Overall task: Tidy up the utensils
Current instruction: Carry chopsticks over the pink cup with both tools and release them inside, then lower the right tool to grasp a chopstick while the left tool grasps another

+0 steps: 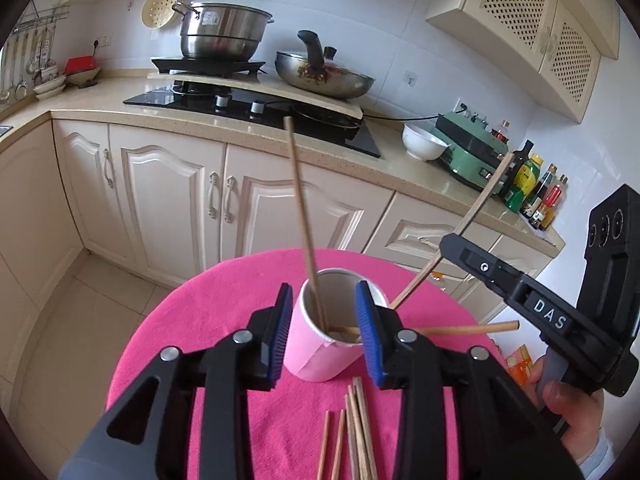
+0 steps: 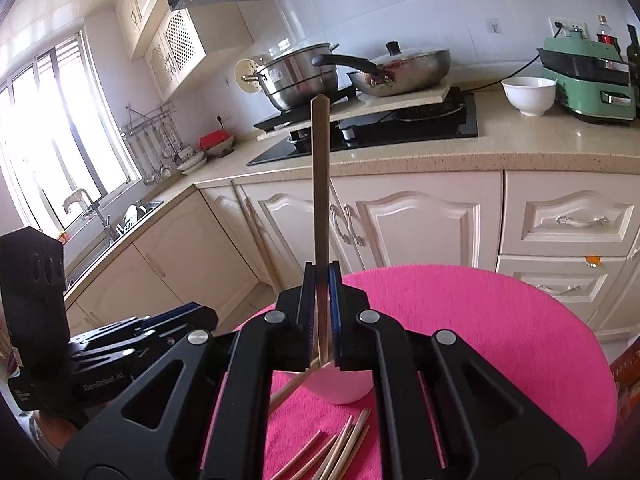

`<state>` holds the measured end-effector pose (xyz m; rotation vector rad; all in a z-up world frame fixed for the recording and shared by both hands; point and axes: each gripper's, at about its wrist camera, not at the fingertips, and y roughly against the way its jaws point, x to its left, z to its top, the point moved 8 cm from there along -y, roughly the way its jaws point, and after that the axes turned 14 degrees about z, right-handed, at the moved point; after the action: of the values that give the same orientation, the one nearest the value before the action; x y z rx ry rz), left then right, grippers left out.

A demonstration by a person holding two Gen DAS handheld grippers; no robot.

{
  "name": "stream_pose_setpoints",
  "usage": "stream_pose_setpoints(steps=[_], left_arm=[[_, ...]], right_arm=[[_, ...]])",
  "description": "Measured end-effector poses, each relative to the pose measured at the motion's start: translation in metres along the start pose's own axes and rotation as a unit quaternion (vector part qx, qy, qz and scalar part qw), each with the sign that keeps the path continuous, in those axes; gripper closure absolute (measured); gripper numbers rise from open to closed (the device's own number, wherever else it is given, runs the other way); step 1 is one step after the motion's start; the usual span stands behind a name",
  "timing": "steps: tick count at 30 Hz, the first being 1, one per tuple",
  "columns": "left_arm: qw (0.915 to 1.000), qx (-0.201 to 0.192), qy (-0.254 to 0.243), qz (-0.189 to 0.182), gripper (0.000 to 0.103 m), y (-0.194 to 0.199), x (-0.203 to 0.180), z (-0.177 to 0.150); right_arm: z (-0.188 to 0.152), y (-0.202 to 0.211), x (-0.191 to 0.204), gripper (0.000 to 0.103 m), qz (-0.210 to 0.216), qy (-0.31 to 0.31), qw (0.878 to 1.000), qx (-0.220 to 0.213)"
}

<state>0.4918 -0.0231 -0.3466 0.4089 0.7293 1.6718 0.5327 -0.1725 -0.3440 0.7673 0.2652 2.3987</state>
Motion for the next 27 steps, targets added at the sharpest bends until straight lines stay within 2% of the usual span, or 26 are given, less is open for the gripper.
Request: stream_pose_setpoints(steps=[9,10,15,19,23,27], left_arm=[[0.9986,0.052,-0.005,0.011,0.069,0.001,0.017,-0.026],[0.9983,0.057,-0.007,0.011,0.068,0.001,0.018,-0.028],[0.995,0.097,-0.023,0.005,0.068,-0.003,0.022,-0.052],[0.9884,0.145,-0.043,-0.008,0.068,-0.009,0.02,-0.08],[0.9798,0.188,-0.07,-0.006,0.068,-0.017,0.014,-0.11],[0.9694,0.222,-0.106,0.001,0.068,-0.026,0.005,-0.135]], right_arm=[[0.0,0.007,0.003,0.093,-0.012,-0.012,1.0,0.007],[0.001,0.007,0.004,0.09,-0.013,-0.014,1.0,0.005],[0.005,0.02,0.008,0.058,-0.019,-0.019,1.0,-0.014],[0.016,0.044,0.009,0.054,-0.018,-0.032,0.998,-0.051],[0.02,0.075,-0.001,0.049,-0.047,-0.052,0.994,-0.085],[-0.009,0.094,-0.024,0.049,-0.114,-0.081,0.988,-0.059]])
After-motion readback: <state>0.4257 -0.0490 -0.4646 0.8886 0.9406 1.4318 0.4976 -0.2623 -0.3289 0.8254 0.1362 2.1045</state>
